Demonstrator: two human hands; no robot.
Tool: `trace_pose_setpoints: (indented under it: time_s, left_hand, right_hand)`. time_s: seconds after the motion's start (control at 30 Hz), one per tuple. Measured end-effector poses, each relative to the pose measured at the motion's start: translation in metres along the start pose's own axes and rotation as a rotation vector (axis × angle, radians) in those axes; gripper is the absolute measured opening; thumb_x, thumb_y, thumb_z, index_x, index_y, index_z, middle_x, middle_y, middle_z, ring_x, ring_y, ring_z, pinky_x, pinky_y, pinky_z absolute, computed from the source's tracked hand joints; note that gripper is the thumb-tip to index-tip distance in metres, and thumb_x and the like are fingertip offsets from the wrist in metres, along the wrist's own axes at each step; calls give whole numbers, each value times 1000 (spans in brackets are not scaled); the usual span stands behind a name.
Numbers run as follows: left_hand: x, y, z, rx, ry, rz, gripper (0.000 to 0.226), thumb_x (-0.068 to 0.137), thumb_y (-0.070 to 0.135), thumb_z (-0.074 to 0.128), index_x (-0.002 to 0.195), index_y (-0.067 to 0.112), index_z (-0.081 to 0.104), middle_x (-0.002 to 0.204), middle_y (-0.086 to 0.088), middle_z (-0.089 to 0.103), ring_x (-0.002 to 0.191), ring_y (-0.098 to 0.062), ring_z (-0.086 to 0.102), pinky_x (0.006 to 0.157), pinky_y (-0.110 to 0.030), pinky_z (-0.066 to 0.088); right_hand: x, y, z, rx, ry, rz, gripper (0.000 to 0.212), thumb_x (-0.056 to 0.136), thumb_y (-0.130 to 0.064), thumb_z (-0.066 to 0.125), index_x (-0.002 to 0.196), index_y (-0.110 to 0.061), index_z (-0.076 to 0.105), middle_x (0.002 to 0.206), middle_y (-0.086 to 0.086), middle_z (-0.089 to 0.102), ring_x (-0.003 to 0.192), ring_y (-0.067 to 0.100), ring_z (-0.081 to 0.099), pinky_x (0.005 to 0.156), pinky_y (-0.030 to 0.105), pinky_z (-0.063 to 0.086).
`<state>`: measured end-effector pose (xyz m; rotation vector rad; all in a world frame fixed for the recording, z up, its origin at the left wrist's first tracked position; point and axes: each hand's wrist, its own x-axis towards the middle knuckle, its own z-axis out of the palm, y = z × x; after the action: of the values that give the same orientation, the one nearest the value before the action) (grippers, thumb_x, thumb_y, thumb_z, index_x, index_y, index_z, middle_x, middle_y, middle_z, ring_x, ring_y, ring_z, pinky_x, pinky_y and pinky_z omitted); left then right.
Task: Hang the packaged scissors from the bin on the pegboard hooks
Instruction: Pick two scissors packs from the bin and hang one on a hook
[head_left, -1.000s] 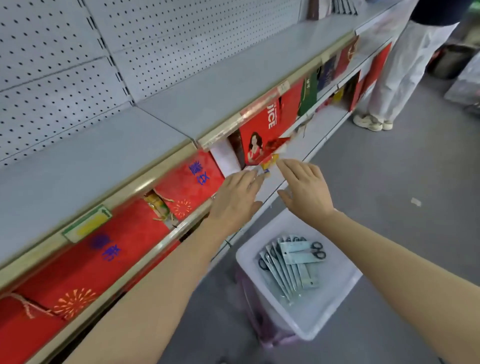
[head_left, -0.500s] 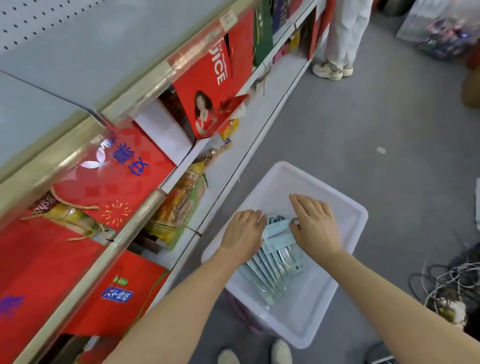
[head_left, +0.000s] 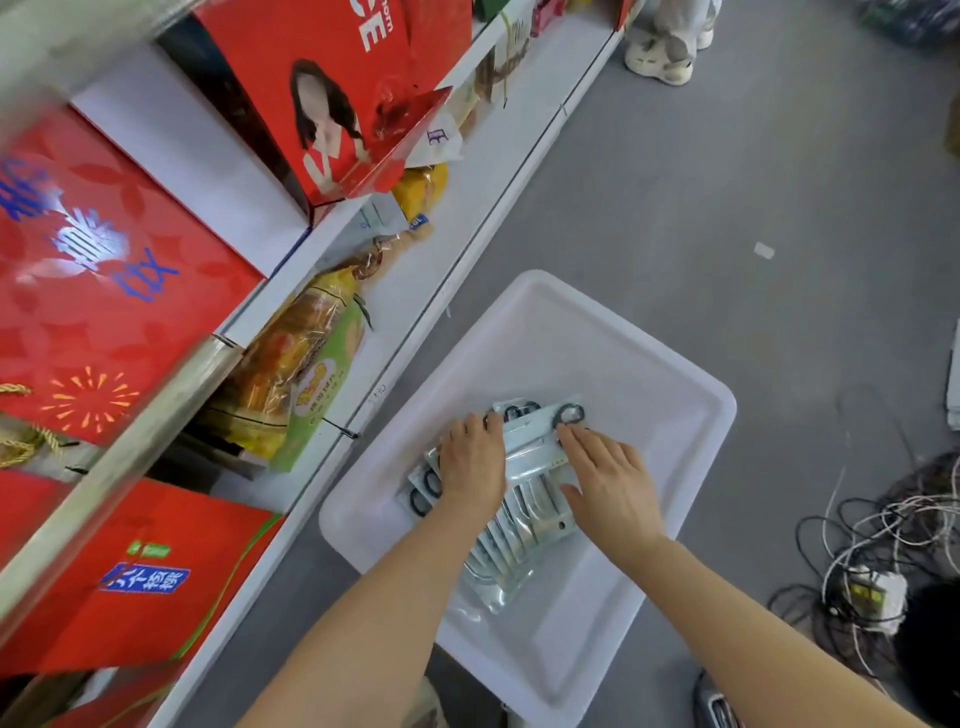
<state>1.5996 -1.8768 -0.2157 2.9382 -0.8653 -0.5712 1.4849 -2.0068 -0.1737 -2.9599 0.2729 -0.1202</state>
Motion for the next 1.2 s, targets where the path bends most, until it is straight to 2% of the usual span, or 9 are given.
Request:
trace_pose_setpoints:
  time_s: [0.2,0.3,0.4,0.53,0.63,0.8,0.97,1.1,1.2]
  left_hand:
    - [1,-5,-59,-315,-194,304,14,84,16,72,93,18,62,88,1,66,81,-21,63,70,-33,52]
    - [20,-6,-88,-434,-207,408,12,81,13,71,88,21,66,81,6,64,76,-17,59,66,-29,46]
    - [46,-12,-93,-619,-247,347,32,80,7,75,109,19,70,100,1,71,92,-16,66,85,-33,54]
    - [66,3,-66,19,-396,371,54,90,-3,51,139,19,47,120,-3,62,94,-19,59,85,-32,53]
    - [63,31,-37,429,-448,706,52,98,44,47,145,22,43,146,-1,48,133,-22,40,115,-38,23]
    - [62,54,-19,648,-394,900,96,69,75,64,147,25,39,150,4,42,142,-25,29,117,-41,13]
    - [73,39,-29,642,-363,803,90,64,82,60,133,25,52,129,4,57,120,-23,48,104,-40,32]
    - [61,17,-54,210,-291,523,40,91,35,65,124,16,52,116,-4,62,100,-24,60,84,-35,47]
    - [43,-4,-67,-94,-183,263,28,94,18,56,122,21,55,106,-4,66,90,-26,63,74,-33,50]
  right_hand:
    - [19,12,-1,87,-53,-34,62,72,-17,76,130,-6,59,124,8,65,117,31,60,98,45,46]
    - [27,12,-11,233,-90,93,32,83,-23,57,112,-15,69,89,4,73,83,31,69,76,37,50]
    - [32,14,-28,453,-143,354,18,91,-16,58,107,-18,67,72,5,65,69,35,60,61,35,45]
    - [38,18,-38,602,45,508,10,93,-12,57,96,-19,64,57,-11,50,55,15,45,55,27,30]
    - [39,16,-43,654,84,526,12,93,-13,57,84,-21,57,58,-8,52,56,12,46,51,19,35]
    - [40,15,-49,702,82,598,11,93,-15,58,95,-24,64,65,-10,60,64,6,54,53,12,39]
    - [35,10,-52,804,103,733,13,93,-17,58,102,-26,57,78,-10,67,71,5,63,53,12,44]
    - [33,3,-60,890,169,805,16,92,-17,61,104,-24,51,77,-6,69,63,4,63,49,14,46]
    - [34,-5,-70,936,208,811,20,92,-16,61,105,-29,52,72,1,67,53,9,56,50,25,47]
